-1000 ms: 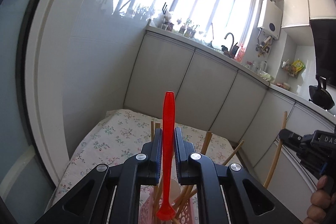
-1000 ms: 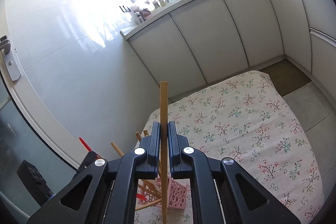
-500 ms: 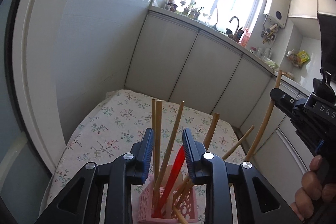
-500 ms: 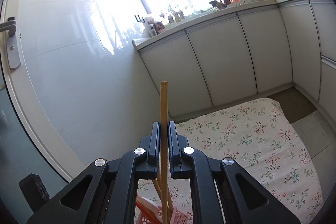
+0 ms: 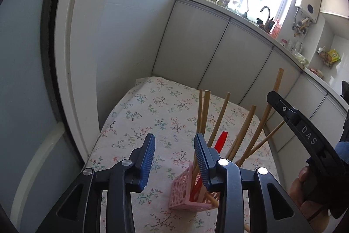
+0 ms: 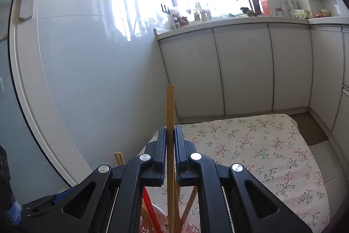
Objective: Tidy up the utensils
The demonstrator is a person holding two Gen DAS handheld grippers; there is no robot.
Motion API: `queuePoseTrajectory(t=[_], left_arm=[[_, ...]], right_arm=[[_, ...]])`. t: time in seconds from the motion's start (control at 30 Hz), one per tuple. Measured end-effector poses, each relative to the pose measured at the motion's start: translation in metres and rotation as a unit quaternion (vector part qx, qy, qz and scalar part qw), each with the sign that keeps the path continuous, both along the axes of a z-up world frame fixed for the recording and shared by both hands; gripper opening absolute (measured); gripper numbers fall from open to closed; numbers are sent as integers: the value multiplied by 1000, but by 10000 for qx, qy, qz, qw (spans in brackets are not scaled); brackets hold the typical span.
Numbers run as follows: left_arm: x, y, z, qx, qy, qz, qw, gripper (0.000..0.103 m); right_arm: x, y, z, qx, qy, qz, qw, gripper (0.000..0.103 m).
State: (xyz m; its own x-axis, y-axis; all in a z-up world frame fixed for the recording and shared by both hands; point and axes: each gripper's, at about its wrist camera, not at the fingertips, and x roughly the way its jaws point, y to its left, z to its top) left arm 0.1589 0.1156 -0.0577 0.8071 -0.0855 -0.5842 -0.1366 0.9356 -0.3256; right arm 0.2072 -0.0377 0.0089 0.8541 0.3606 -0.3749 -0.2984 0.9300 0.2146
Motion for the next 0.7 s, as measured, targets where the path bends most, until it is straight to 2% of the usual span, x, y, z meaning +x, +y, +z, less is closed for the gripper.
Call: queuePoseTrajectory(t=[0.2, 0.3, 0.37, 0.43, 0.5, 0.7], left_arm=[[3, 1, -8, 116, 327, -58, 9994, 40], [3, 1, -11, 166, 461, -63, 9988, 45], [2, 0, -11, 169, 547, -70, 9983, 49], [0, -1, -10, 183, 620, -74, 9979, 51], [-4, -3, -7, 219, 658, -74, 9976, 55], [-28, 2, 2, 239, 737, 27, 9970, 71]], right_arm=[[2, 12, -19, -266, 151, 67, 9995, 7], [3, 9, -23, -237, 312, 116, 9992, 8], [3, 3, -22, -119, 431, 153, 9989, 13], [0, -6, -16, 76, 460, 142, 9988, 32], [-9, -17, -9, 232, 462, 116, 9986, 42], [-39, -53, 9, 263, 926, -123, 9953, 53]])
